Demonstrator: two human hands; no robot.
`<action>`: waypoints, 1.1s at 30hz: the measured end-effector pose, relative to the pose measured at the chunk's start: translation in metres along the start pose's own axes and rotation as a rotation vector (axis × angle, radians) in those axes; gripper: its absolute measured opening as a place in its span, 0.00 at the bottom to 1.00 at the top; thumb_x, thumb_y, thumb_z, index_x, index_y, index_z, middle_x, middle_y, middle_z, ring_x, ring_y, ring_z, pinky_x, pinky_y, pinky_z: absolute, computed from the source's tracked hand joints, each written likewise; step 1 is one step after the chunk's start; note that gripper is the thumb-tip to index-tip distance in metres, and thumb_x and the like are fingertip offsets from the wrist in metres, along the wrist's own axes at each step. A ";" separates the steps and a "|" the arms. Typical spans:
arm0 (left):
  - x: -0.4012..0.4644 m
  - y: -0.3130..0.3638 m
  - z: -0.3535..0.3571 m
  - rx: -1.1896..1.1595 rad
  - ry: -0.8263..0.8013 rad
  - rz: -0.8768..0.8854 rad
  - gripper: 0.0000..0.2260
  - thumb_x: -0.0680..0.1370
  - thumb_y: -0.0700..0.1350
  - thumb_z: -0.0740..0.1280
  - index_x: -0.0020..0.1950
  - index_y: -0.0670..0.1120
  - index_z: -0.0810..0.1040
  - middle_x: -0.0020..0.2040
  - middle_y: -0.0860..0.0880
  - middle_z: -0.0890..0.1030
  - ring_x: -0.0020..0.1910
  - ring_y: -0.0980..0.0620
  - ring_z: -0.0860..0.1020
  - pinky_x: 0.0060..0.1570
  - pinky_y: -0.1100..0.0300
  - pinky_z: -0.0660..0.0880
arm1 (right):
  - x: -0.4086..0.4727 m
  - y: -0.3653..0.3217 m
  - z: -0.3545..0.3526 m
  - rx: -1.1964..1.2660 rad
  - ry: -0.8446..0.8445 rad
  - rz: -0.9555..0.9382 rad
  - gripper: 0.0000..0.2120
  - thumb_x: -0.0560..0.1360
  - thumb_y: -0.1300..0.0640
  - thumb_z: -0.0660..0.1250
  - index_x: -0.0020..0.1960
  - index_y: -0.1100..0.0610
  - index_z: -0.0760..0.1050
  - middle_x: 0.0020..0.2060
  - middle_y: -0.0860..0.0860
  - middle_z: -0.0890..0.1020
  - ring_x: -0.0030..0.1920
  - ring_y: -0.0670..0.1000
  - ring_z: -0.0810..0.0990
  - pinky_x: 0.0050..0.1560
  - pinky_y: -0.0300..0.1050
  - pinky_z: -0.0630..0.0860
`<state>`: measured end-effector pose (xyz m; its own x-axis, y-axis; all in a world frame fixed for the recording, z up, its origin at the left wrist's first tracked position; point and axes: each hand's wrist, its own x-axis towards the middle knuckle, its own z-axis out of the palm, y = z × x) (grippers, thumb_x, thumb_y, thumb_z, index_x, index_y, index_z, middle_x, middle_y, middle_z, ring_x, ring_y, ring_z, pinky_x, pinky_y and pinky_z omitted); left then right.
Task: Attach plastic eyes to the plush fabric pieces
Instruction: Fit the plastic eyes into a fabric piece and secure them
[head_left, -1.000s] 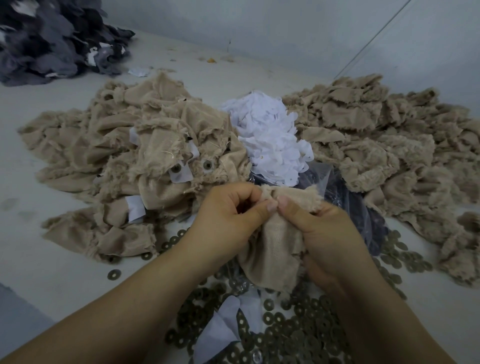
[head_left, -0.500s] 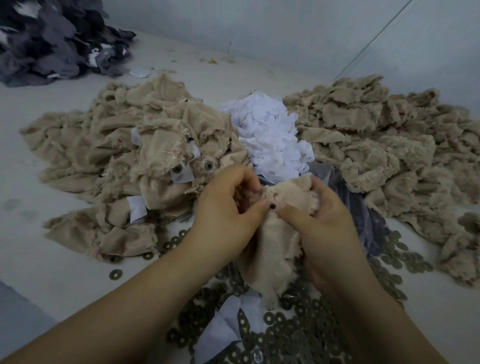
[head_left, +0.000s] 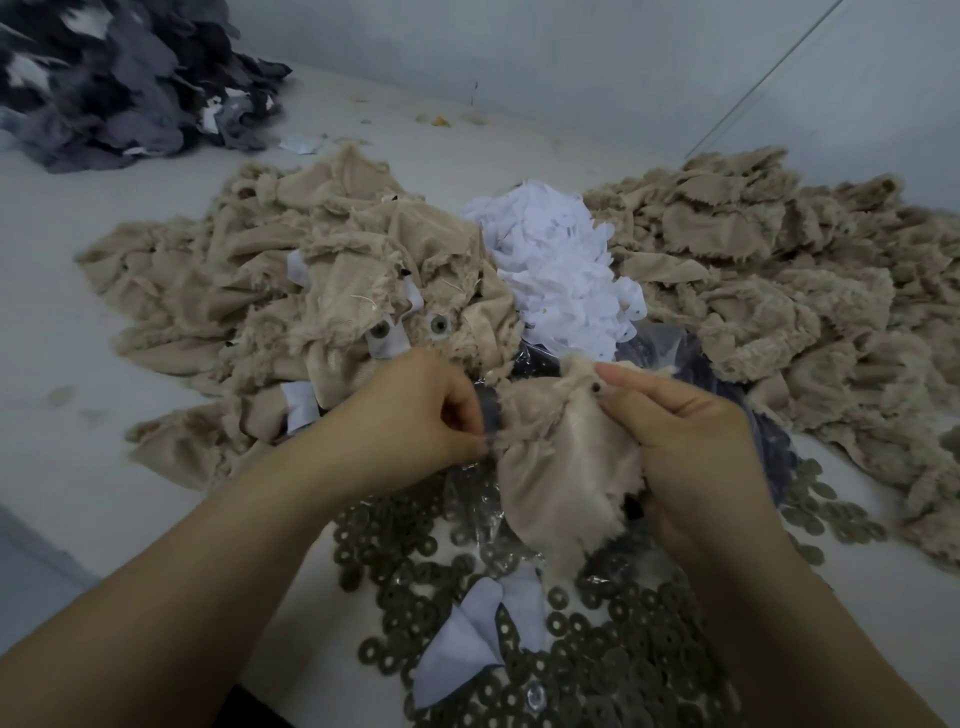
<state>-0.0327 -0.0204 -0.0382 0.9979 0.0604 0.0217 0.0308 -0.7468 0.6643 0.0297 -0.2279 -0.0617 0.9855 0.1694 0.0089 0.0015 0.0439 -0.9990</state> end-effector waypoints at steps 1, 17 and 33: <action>-0.001 -0.004 -0.004 0.136 -0.099 -0.015 0.05 0.71 0.46 0.77 0.36 0.49 0.84 0.32 0.57 0.82 0.32 0.61 0.79 0.31 0.70 0.75 | 0.001 0.000 0.000 0.011 -0.011 -0.005 0.11 0.74 0.60 0.73 0.44 0.44 0.87 0.48 0.48 0.88 0.55 0.50 0.85 0.60 0.54 0.80; -0.002 -0.021 0.008 0.396 -0.276 -0.006 0.13 0.73 0.32 0.65 0.47 0.48 0.83 0.35 0.56 0.75 0.37 0.55 0.76 0.36 0.61 0.75 | -0.009 0.006 0.012 -0.105 -0.071 0.058 0.09 0.74 0.60 0.75 0.48 0.46 0.87 0.40 0.54 0.88 0.54 0.78 0.75 0.52 0.76 0.75; -0.004 0.009 0.004 -0.089 0.028 0.065 0.08 0.74 0.40 0.74 0.37 0.49 0.82 0.32 0.58 0.82 0.31 0.61 0.80 0.33 0.70 0.76 | -0.011 0.003 0.012 -0.172 -0.073 -0.057 0.11 0.73 0.61 0.75 0.41 0.44 0.85 0.36 0.43 0.87 0.45 0.61 0.81 0.40 0.47 0.81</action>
<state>-0.0362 -0.0299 -0.0357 0.9957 0.0329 0.0869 -0.0405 -0.6879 0.7247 0.0171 -0.2180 -0.0641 0.9681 0.2426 0.0626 0.0921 -0.1120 -0.9894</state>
